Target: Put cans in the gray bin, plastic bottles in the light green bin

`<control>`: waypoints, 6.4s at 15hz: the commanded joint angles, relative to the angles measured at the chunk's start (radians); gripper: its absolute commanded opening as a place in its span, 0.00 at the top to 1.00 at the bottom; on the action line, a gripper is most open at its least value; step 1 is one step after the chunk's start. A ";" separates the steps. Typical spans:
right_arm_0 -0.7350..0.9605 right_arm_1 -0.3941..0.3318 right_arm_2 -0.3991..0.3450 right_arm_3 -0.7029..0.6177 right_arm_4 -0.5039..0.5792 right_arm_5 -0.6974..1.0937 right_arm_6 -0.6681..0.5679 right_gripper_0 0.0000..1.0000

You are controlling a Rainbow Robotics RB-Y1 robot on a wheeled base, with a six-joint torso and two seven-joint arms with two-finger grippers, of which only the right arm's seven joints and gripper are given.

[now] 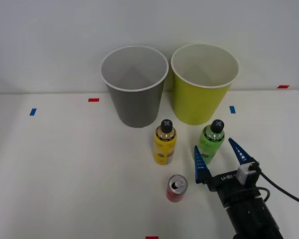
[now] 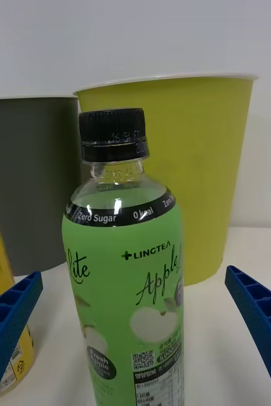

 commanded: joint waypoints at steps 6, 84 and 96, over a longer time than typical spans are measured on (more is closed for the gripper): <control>-0.099 0.044 -0.009 0.000 0.004 0.158 0.001 0.00; -0.807 0.064 -0.272 -0.149 -0.040 0.902 -0.247 0.00; -0.504 0.070 -0.272 -0.241 0.010 0.567 -0.258 0.00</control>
